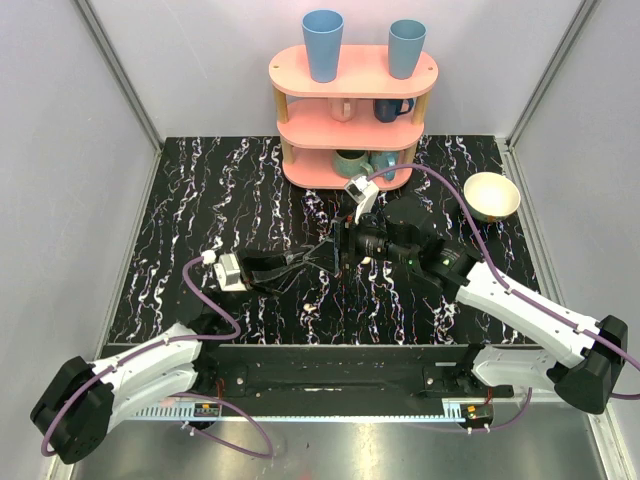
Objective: Insert the wireless bluetooth earbuds into the charging case
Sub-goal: Open the charging case, then move the left earbud to the corner of the board, then open the charging case.
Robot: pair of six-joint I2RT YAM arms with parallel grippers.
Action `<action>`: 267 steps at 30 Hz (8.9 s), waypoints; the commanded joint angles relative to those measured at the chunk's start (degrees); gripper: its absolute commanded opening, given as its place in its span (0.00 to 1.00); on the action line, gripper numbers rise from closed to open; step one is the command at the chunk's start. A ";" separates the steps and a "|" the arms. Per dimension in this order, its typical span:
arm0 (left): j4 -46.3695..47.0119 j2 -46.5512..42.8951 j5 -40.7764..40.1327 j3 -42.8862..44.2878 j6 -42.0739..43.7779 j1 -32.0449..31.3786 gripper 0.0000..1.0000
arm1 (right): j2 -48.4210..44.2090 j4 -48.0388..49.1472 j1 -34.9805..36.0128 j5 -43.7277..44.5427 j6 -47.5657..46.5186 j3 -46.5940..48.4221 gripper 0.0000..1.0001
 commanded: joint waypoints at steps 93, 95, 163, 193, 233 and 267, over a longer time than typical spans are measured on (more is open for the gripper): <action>-5.33 -29.05 -1.93 -3.10 11.21 -0.81 0.00 | 15.34 -16.93 -8.84 10.46 -4.51 -4.14 0.64; -5.16 -28.78 -1.66 -3.01 10.95 -0.81 0.00 | 17.80 -16.23 -9.97 9.14 -4.07 -4.41 0.61; -4.98 -26.76 -0.87 -2.92 10.59 -0.81 0.00 | 33.28 -11.40 -14.03 -1.76 -2.14 -4.67 0.32; -4.80 -26.06 -0.96 -2.84 10.51 -0.81 0.00 | 30.38 -10.34 -14.03 -2.47 -1.19 -7.04 0.25; -9.02 -23.60 0.18 -0.64 11.38 -0.81 0.00 | -7.32 -4.62 -7.26 12.72 4.38 -8.13 0.67; -15.35 -18.15 4.48 2.96 12.00 -0.90 0.00 | -0.21 -3.22 5.66 1.92 -6.80 7.81 0.64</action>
